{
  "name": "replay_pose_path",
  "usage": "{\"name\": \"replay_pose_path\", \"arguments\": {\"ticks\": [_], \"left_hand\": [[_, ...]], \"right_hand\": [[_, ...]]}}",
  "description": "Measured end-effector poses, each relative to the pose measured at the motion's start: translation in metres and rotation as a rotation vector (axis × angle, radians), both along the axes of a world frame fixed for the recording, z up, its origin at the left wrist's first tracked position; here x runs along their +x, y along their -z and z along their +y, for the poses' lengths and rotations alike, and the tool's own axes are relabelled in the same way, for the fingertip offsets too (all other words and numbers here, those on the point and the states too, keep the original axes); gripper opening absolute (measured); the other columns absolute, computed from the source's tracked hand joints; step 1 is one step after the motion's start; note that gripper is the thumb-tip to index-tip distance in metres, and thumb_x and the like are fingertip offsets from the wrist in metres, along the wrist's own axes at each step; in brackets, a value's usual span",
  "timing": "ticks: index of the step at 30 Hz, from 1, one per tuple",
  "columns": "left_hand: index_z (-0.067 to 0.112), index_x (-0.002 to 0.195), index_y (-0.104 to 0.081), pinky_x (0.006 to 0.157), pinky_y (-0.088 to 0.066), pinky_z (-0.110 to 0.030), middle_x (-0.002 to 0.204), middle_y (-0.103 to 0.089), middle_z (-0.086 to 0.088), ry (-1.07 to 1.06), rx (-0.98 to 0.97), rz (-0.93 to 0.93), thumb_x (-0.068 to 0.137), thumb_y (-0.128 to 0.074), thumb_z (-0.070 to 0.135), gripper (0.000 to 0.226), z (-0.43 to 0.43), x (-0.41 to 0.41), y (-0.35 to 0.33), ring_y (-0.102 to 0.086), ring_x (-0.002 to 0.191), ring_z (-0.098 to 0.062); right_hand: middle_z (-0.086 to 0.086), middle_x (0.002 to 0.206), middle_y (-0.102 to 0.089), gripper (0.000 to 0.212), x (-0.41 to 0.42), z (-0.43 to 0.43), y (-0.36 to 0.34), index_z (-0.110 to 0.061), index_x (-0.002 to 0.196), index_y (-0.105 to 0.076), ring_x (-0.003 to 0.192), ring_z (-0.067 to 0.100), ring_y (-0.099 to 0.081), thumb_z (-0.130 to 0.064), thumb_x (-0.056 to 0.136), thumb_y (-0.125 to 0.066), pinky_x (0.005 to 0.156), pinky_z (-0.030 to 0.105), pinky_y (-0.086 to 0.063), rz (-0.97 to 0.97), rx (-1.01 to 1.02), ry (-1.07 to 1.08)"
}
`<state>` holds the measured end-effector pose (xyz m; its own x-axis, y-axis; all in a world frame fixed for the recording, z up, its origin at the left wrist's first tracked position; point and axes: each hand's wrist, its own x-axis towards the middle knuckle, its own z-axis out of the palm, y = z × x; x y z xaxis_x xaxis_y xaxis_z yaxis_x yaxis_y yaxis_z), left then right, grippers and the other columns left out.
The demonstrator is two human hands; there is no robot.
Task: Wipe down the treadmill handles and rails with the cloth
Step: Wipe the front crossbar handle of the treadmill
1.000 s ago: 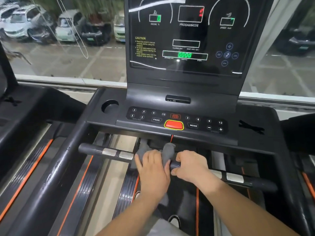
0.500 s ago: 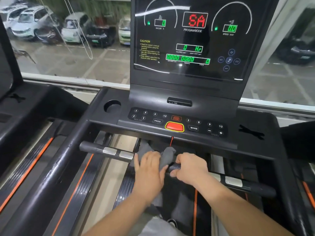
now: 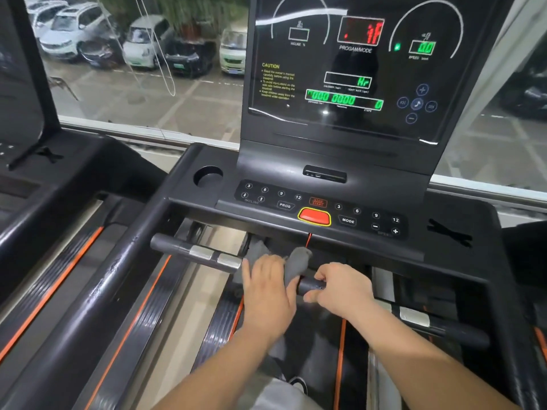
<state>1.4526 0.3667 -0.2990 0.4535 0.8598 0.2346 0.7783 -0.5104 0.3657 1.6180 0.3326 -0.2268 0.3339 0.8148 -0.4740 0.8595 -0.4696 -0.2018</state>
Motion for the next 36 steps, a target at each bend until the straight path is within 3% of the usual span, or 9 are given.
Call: {"name": "replay_pose_path", "arguments": {"ticks": [4, 11, 16, 21, 25, 29, 31, 33, 36], "left_hand": [[0.018, 0.118, -0.061, 0.117, -0.030, -0.054, 0.114, -0.064, 0.002, 0.255, 0.126, 0.118, 0.098, -0.049, 0.050, 0.040, 0.055, -0.062, 0.001, -0.059, 0.113, -0.023], [0.012, 0.096, -0.058, 0.101, -0.041, -0.061, 0.096, -0.061, -0.013, -0.436, 0.010, 0.071, 0.096, -0.060, 0.037, 0.025, 0.081, -0.082, -0.010, -0.058, 0.096, -0.040], [0.020, 0.129, -0.055, 0.126, -0.019, -0.056, 0.129, -0.058, 0.003, 0.003, -0.028, -0.055, 0.093, -0.060, 0.038, 0.041, 0.001, -0.025, 0.009, -0.046, 0.137, -0.022], [0.021, 0.127, -0.052, 0.127, -0.019, -0.050, 0.138, -0.057, 0.002, 0.351, 0.017, -0.014, 0.097, -0.061, 0.041, 0.037, 0.059, -0.093, 0.011, -0.048, 0.138, -0.020], [0.019, 0.120, -0.058, 0.125, -0.019, -0.042, 0.115, -0.058, 0.004, -0.015, -0.011, -0.023, 0.099, -0.056, 0.041, 0.031, 0.127, -0.170, 0.003, -0.056, 0.114, -0.024], [0.015, 0.098, -0.056, 0.111, -0.036, -0.051, 0.094, -0.054, -0.003, -0.273, -0.031, 0.028, 0.100, -0.044, 0.045, 0.032, 0.134, -0.158, -0.012, -0.052, 0.094, -0.029], [0.015, 0.096, -0.056, 0.114, -0.034, -0.054, 0.092, -0.053, -0.004, -0.313, -0.029, -0.031, 0.099, -0.046, 0.041, 0.029, 0.110, -0.122, -0.014, -0.051, 0.095, -0.030], [0.015, 0.098, -0.058, 0.111, -0.037, -0.051, 0.092, -0.055, -0.003, -0.105, -0.026, -0.090, 0.097, -0.056, 0.037, 0.023, 0.088, -0.098, -0.013, -0.053, 0.093, -0.028], [0.021, 0.099, -0.057, 0.099, -0.043, -0.045, 0.094, -0.059, 0.002, 0.281, -0.116, -0.010, 0.095, -0.057, 0.044, 0.023, 0.106, -0.108, -0.019, -0.053, 0.092, -0.024]], "right_hand": [[-0.012, 0.125, -0.067, 0.064, 0.004, 0.000, 0.003, -0.037, 0.126, -0.065, 0.115, 0.017, -0.063, -0.067, 0.072, -0.078, 0.091, 0.032, -0.052, 0.019, -0.005, 0.001], [-0.008, 0.135, -0.065, 0.051, 0.007, 0.013, -0.006, -0.027, 0.137, -0.062, 0.123, 0.015, -0.061, -0.044, 0.090, -0.071, 0.104, 0.033, -0.049, 0.202, 0.025, -0.004], [-0.005, 0.128, -0.069, 0.043, -0.012, 0.038, -0.008, -0.028, 0.125, -0.070, 0.121, 0.018, -0.062, -0.012, 0.090, -0.051, 0.107, 0.037, -0.048, 0.267, 0.164, 0.016], [-0.002, 0.132, -0.066, 0.050, -0.037, 0.060, -0.003, -0.018, 0.136, -0.064, 0.124, 0.013, -0.060, 0.001, 0.092, -0.049, 0.112, 0.030, -0.042, 0.324, 0.202, -0.017], [-0.007, 0.125, -0.068, 0.038, -0.055, 0.081, 0.007, -0.022, 0.130, -0.067, 0.119, 0.008, -0.062, -0.008, 0.099, -0.051, 0.113, 0.029, -0.043, 0.426, 0.187, -0.010], [-0.010, 0.113, -0.069, 0.024, -0.070, 0.102, 0.008, -0.024, 0.118, -0.072, 0.104, 0.005, -0.062, -0.021, 0.096, -0.063, 0.095, 0.017, -0.042, 0.424, 0.047, -0.105], [-0.019, 0.082, -0.067, 0.016, -0.075, 0.112, 0.008, -0.030, 0.079, -0.071, 0.082, 0.006, -0.062, -0.020, 0.090, -0.064, 0.083, 0.022, -0.050, 0.383, -0.036, -0.127], [-0.014, 0.048, -0.050, 0.034, -0.075, 0.124, 0.008, -0.020, 0.053, -0.052, 0.055, 0.008, -0.048, -0.012, 0.085, -0.060, 0.057, 0.020, -0.045, 0.350, -0.081, -0.111], [-0.011, 0.039, -0.052, 0.028, -0.067, 0.132, 0.006, -0.012, 0.057, -0.062, 0.039, 0.003, -0.047, -0.005, 0.085, -0.060, 0.041, 0.013, -0.033, 0.342, -0.130, -0.100]]}}
